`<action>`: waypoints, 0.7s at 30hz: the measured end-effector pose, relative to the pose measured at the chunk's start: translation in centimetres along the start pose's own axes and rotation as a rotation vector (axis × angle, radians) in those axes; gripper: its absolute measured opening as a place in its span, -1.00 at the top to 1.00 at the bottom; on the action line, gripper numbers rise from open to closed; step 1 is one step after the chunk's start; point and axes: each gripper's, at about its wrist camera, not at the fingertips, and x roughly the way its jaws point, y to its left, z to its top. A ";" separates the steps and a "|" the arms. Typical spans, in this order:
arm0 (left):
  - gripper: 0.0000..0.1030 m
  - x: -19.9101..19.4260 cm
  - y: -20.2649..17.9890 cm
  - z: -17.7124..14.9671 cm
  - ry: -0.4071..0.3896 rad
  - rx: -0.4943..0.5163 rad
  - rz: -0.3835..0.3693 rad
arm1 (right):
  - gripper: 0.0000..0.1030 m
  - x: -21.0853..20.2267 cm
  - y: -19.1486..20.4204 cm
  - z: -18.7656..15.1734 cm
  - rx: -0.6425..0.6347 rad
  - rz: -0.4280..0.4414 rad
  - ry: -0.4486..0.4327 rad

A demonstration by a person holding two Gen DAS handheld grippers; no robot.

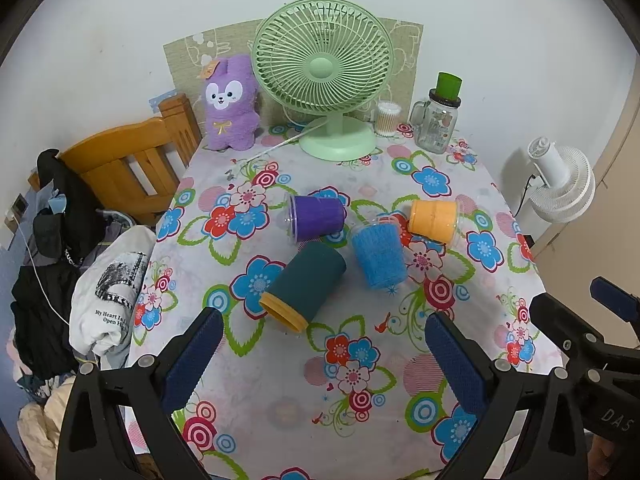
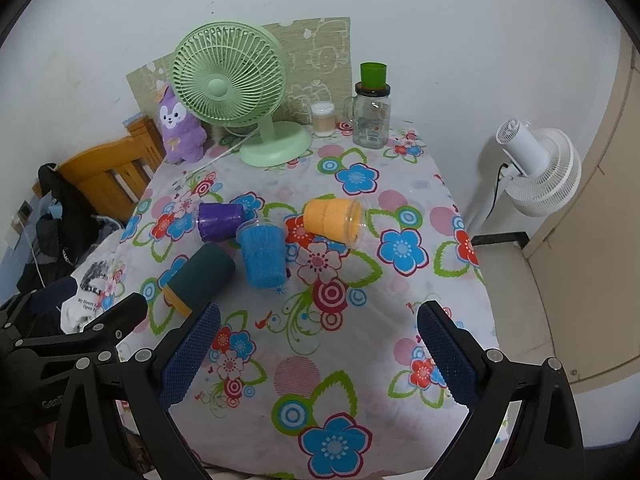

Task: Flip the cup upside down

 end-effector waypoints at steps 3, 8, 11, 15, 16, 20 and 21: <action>-0.98 0.2 -0.1 0.1 0.005 0.005 0.011 | -0.94 0.3 -0.2 0.4 -0.011 0.015 0.006; -0.98 0.7 -0.4 0.8 0.023 0.009 0.024 | -0.94 1.1 -0.5 1.2 -0.033 0.048 0.021; -0.98 1.0 -0.8 1.5 0.022 0.023 0.035 | -0.94 1.8 -0.8 1.8 -0.050 0.068 0.029; -0.98 2.0 -1.6 2.7 0.018 0.093 0.064 | -0.94 2.9 -1.2 2.9 -0.074 0.104 0.041; -0.98 2.2 -1.8 2.9 0.015 0.111 0.073 | -0.94 3.2 -1.3 3.2 -0.080 0.112 0.043; -0.98 3.4 -1.9 4.3 0.029 0.173 0.058 | -0.94 4.3 -1.2 4.0 -0.097 0.109 0.051; -0.98 3.7 -1.9 4.6 0.031 0.185 0.056 | -0.94 4.6 -1.3 4.3 -0.092 0.111 0.054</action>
